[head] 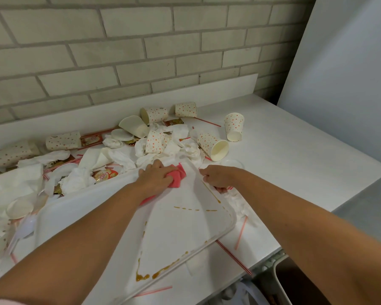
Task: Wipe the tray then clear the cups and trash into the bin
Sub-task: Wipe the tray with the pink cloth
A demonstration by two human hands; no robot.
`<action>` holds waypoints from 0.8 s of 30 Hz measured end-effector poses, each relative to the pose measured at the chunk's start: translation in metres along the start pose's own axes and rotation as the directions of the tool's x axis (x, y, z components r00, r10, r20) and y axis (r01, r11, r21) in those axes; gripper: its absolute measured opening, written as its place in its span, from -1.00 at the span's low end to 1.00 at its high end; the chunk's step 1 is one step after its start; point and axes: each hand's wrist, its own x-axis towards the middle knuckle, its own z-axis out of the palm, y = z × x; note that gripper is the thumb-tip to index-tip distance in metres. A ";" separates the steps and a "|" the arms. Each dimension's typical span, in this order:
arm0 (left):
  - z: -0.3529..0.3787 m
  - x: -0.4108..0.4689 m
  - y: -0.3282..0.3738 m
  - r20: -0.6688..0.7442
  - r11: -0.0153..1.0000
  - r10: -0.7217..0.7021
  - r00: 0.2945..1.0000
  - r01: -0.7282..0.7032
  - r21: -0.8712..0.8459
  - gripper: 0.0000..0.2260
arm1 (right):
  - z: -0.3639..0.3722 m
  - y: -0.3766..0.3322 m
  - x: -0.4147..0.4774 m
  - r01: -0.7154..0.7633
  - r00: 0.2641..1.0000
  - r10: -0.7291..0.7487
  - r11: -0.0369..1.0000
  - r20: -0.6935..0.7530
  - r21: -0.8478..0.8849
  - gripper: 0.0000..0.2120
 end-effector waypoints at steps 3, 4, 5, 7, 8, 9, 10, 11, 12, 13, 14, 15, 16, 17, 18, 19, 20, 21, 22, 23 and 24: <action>0.006 0.006 0.017 -0.020 0.998 -0.023 1.000 0.024 0.052 -0.64 | -0.002 0.001 0.004 -0.019 0.998 0.019 1.000 0.058 0.005 -0.55; 0.008 0.007 0.024 -0.019 0.999 -0.005 1.000 0.006 0.053 -0.64 | -0.001 0.001 0.005 -0.020 0.998 0.020 1.000 0.051 0.014 -0.55; 0.010 0.006 0.031 -0.018 0.999 0.015 1.000 -0.014 0.051 -0.65 | 0.000 0.001 0.006 -0.017 0.999 0.016 1.000 0.040 0.026 -0.56; 0.015 0.004 0.042 -0.021 0.997 0.048 0.999 -0.046 0.062 -0.64 | 0.001 0.000 0.005 -0.005 1.000 0.004 0.999 0.022 0.052 -0.59; 0.017 0.001 0.045 -0.021 0.995 0.060 0.998 -0.058 0.077 -0.64 | 0.002 0.001 0.005 0.003 1.000 -0.004 0.997 0.018 0.072 -0.60; 0.019 -0.003 0.048 -0.018 0.993 0.074 0.997 -0.072 0.092 -0.63 | 0.002 0.001 0.006 0.008 1.000 -0.010 0.996 0.015 0.093 -0.61; 0.021 -0.008 0.049 -0.008 0.990 0.097 0.995 -0.096 0.103 -0.62 | 0.003 0.001 0.007 0.010 1.000 -0.011 0.994 0.012 0.106 -0.62; 0.022 -0.014 0.048 0.006 0.986 0.129 0.992 -0.129 0.104 -0.61 | 0.003 0.001 0.008 0.009 1.000 -0.010 0.994 0.010 0.111 -0.62; 0.022 -0.021 0.046 0.027 0.981 0.166 0.986 -0.168 0.097 -0.59 | 0.003 0.001 0.008 0.004 1.000 -0.005 0.993 0.010 0.114 -0.60; 0.021 -0.026 0.043 0.056 0.975 0.204 0.977 -0.208 0.079 -0.58 | 0.003 0.002 0.008 0.000 1.000 -0.002 0.994 0.012 0.108 -0.57; 0.019 -0.031 0.038 0.088 0.969 0.237 0.968 -0.242 0.055 -0.57 | 0.003 0.002 0.008 0.000 1.000 -0.001 0.996 0.011 0.090 -0.53; 0.015 -0.035 0.031 0.117 0.964 0.261 0.958 -0.265 0.024 -0.58 | 0.004 0.002 0.007 0.001 1.000 -0.002 0.998 0.009 0.065 -0.48; 0.012 -0.036 0.022 0.131 0.962 0.273 0.953 -0.273 -0.013 -0.59 | 0.004 0.002 0.006 0.004 1.000 -0.005 0.999 0.007 0.036 -0.45; 0.008 -0.037 0.011 0.123 0.965 0.263 0.957 -0.258 -0.053 -0.60 | 0.004 0.002 0.005 0.007 1.000 -0.007 1.000 0.006 0.009 -0.43; 0.005 -0.036 -0.001 0.094 0.972 0.226 0.970 -0.218 -0.086 -0.61 | 0.004 0.002 0.006 0.009 1.000 -0.009 1.000 0.003 -0.014 -0.42; 0.003 -0.034 -0.013 0.052 0.981 0.167 0.985 -0.161 -0.108 -0.62 | 0.005 0.003 0.007 0.012 1.000 -0.012 0.999 0.000 -0.035 -0.41; 0.002 -0.033 -0.022 0.011 0.988 0.102 0.995 -0.100 -0.118 -0.63 | 0.005 0.003 0.009 0.012 1.000 -0.012 0.999 -0.001 -0.051 -0.41; 0.003 -0.031 -0.027 -0.017 0.992 0.048 0.999 -0.050 -0.117 -0.64 | 0.006 0.004 0.011 0.007 1.000 -0.007 0.998 -0.003 -0.062 -0.41; 0.004 -0.029 -0.027 -0.030 0.994 0.014 0.999 -0.017 -0.110 -0.64 | 0.007 0.004 0.012 0.000 1.000 0.000 0.998 -0.005 -0.067 -0.40; 0.005 -0.028 -0.022 -0.034 0.995 0.000 0.999 -0.003 -0.095 -0.64 | 0.007 0.004 0.013 -0.006 1.000 0.006 0.998 -0.003 -0.067 -0.38; 0.007 -0.026 -0.015 -0.031 0.997 0.000 1.000 -0.002 -0.077 -0.63 | 0.007 0.004 0.014 -0.011 1.000 0.011 0.998 0.004 -0.058 -0.37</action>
